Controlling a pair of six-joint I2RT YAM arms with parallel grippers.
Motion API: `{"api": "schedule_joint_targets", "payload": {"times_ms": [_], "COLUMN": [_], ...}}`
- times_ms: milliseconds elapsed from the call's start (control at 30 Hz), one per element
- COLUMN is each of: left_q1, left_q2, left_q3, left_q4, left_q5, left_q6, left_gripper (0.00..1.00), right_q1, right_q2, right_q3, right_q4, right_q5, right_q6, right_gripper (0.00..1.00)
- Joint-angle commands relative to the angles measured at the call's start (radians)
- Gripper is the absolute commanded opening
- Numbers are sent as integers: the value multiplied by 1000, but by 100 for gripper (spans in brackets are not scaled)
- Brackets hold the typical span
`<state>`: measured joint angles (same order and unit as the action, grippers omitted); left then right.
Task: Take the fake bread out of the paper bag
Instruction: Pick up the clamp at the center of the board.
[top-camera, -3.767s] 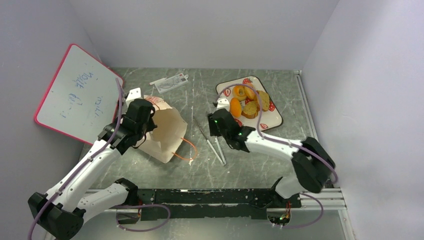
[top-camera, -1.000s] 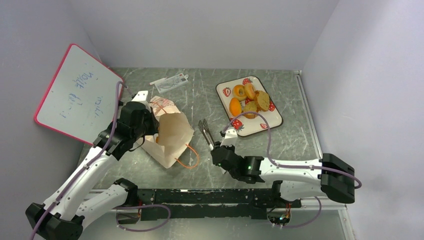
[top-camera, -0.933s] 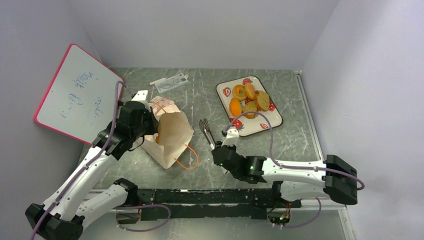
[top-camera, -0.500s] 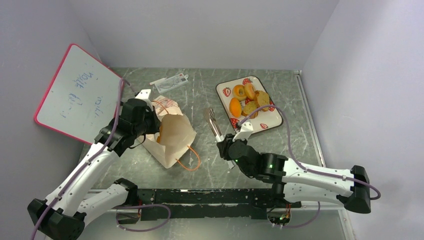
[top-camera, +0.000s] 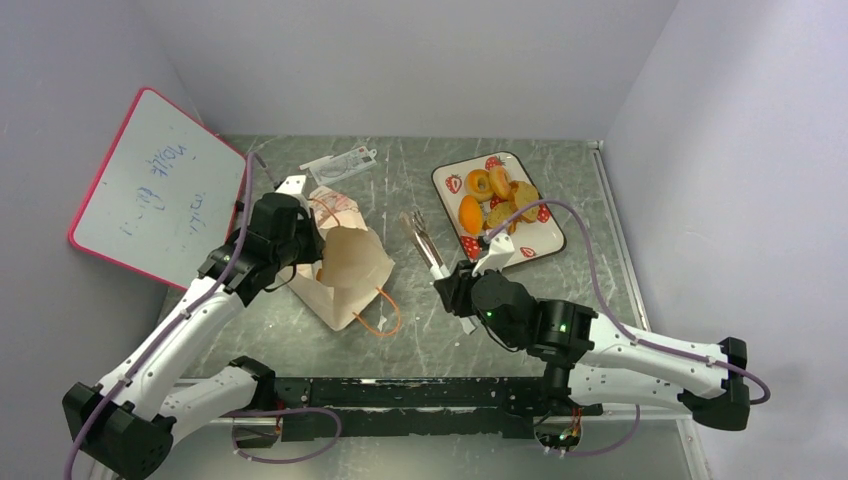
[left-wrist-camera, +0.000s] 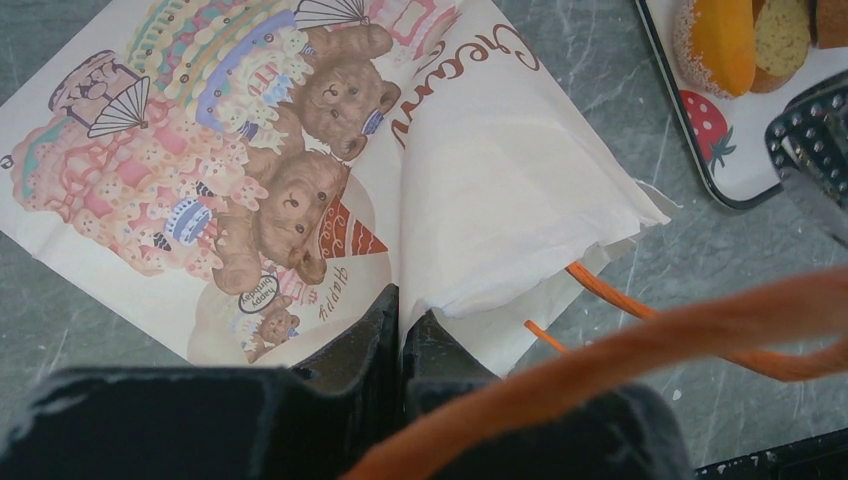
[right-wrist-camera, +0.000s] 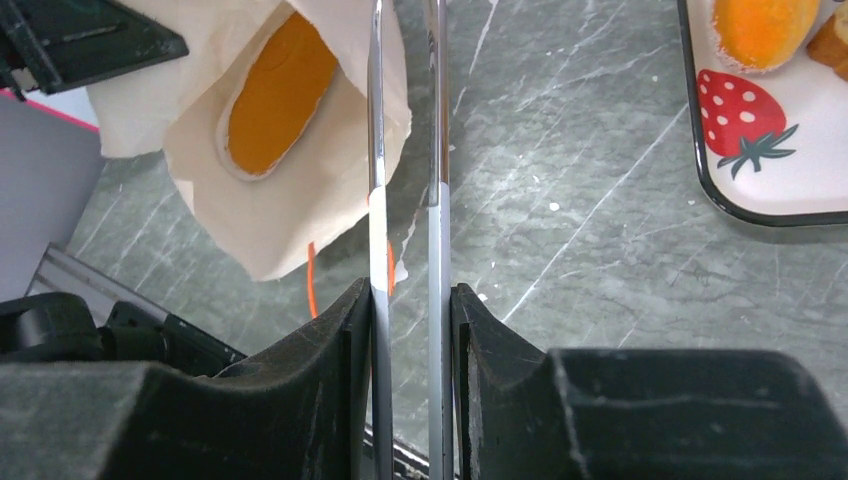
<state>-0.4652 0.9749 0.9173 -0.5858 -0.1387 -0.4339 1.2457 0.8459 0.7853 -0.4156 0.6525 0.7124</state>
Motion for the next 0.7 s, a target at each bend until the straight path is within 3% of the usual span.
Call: {"api": "schedule_joint_targets", "payload": {"times_ms": [0,667], "left_q1": [8,22], "left_q2": [30,130], "left_q3": [11,85], "left_q4": [53,97], "left_q5": [-33,52], "left_q6": [2,51], "left_gripper": [7,7], "right_q1": [5,17], "right_q2": [-27,113], "right_q3": [24,-66], "right_q4": [3,204], "right_q5": [-53,-310], "right_q6": [-11,8], "right_gripper": [31,32]}}
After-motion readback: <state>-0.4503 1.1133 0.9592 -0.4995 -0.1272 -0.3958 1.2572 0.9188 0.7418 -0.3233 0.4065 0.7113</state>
